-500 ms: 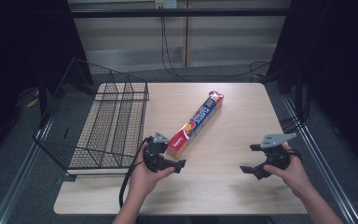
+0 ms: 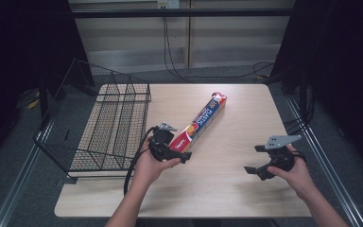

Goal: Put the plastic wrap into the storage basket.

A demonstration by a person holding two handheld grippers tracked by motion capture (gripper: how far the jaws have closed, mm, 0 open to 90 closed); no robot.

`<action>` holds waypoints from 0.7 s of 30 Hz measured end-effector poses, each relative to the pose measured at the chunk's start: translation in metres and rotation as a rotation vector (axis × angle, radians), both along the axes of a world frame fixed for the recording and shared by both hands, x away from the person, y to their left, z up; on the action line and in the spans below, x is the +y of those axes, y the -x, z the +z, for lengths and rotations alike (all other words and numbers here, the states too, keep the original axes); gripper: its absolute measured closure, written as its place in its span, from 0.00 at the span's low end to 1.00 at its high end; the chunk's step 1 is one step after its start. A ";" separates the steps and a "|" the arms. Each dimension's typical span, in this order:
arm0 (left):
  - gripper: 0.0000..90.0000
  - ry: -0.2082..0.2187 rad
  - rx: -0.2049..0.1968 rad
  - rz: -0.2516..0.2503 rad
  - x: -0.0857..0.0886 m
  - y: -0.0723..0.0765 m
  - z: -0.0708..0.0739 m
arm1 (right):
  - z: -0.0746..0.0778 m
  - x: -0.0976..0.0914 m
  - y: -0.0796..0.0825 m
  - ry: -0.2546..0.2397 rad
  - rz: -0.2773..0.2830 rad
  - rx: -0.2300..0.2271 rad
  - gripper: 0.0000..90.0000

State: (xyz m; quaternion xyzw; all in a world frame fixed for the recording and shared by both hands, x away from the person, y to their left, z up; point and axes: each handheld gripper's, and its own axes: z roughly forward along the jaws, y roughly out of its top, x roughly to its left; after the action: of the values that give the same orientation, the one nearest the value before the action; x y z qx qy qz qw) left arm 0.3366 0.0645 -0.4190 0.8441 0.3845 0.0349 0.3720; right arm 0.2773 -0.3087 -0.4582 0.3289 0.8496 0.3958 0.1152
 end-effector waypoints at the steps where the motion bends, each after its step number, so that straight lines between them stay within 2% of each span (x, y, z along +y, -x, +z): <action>1: 0.04 -0.007 0.007 -0.007 -0.001 -0.006 0.003 | -0.001 0.000 0.000 0.003 -0.006 -0.002 0.05; 7: 0.05 -0.015 0.021 -0.008 -0.006 -0.020 0.007 | -0.004 0.001 -0.001 0.019 -0.002 0.001 0.05; 13: 0.07 -0.053 0.028 -0.018 -0.020 -0.035 0.014 | -0.004 0.001 -0.002 0.019 -0.010 0.001 0.06; 18: 0.07 -0.055 0.031 -0.011 -0.029 -0.043 0.016 | -0.005 0.001 -0.003 0.018 -0.006 0.008 0.06; 21: 0.07 -0.074 0.037 -0.022 -0.036 -0.050 0.018 | -0.005 0.002 -0.004 0.023 -0.005 0.009 0.06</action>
State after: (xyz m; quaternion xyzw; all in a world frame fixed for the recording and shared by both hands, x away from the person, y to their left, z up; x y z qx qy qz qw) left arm 0.3867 0.0286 -0.4013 0.8620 0.3804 0.0295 0.3338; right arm 0.2813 -0.3070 -0.4635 0.3316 0.8538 0.3843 0.1159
